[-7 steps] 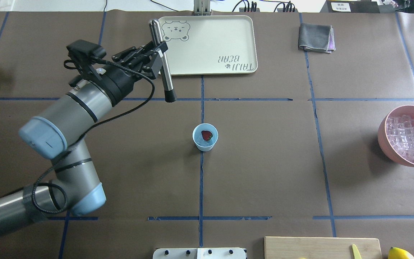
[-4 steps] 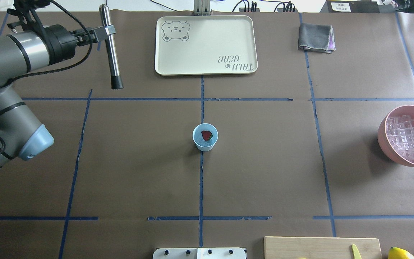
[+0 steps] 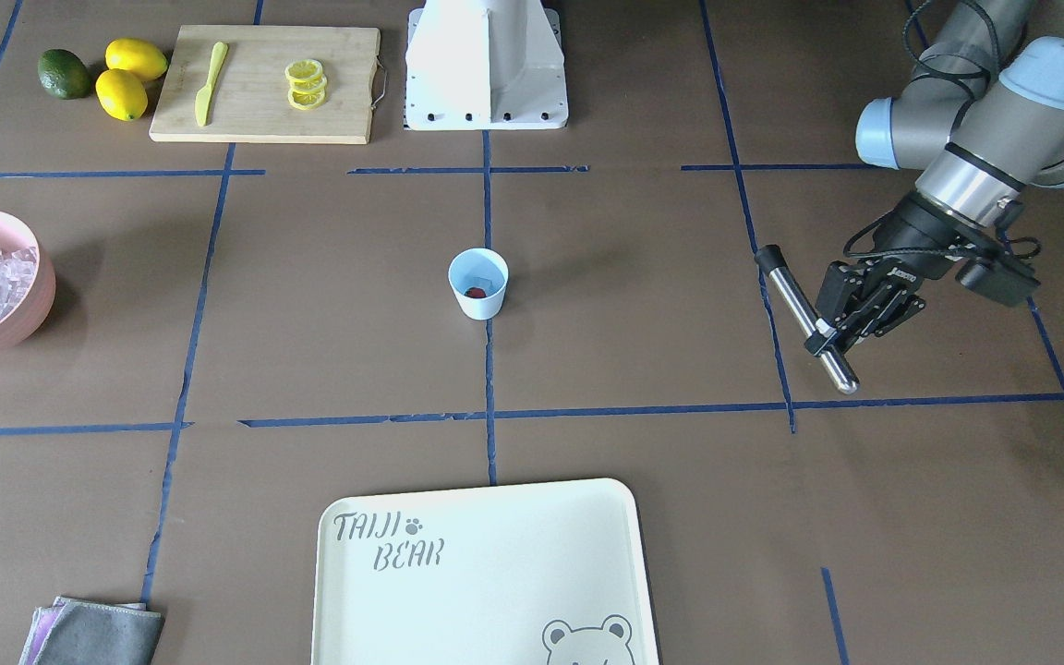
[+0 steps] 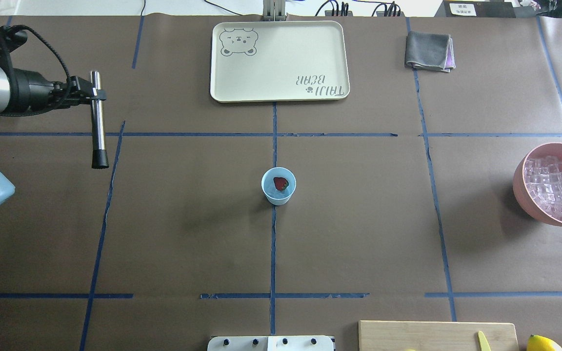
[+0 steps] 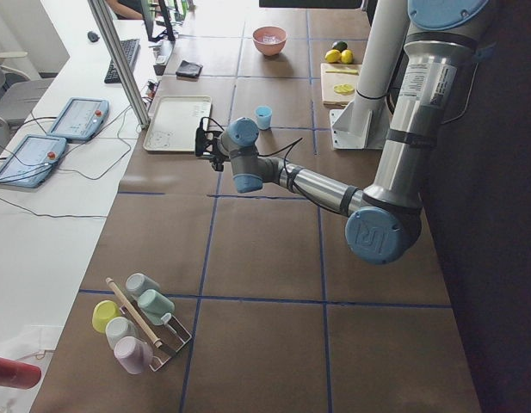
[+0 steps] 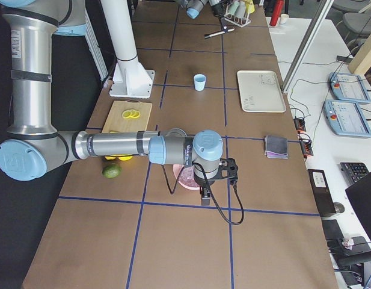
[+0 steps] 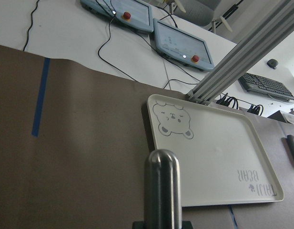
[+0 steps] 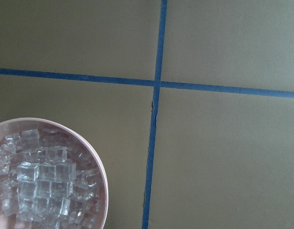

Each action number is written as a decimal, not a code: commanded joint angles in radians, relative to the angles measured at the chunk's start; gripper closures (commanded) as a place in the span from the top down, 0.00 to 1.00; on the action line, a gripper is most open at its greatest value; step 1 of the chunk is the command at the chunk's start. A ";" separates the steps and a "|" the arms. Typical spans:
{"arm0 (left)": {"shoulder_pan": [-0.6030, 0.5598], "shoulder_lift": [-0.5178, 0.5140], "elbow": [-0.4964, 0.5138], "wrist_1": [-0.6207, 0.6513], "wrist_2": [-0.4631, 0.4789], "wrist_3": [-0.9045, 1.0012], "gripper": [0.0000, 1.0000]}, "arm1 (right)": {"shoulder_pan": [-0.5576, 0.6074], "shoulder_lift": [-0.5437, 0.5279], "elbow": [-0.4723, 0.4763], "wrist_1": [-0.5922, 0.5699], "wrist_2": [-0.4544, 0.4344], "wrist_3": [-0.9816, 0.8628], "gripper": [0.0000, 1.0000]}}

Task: Mash ice and strawberries in cup
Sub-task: 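Lift the muddler out of the cup and carry it back, then lower the muddler onto the table and release it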

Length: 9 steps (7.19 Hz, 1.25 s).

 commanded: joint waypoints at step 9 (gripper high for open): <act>-0.148 0.228 0.112 0.307 -0.091 0.638 0.00 | -0.011 0.031 -0.004 -0.001 -0.008 0.000 0.99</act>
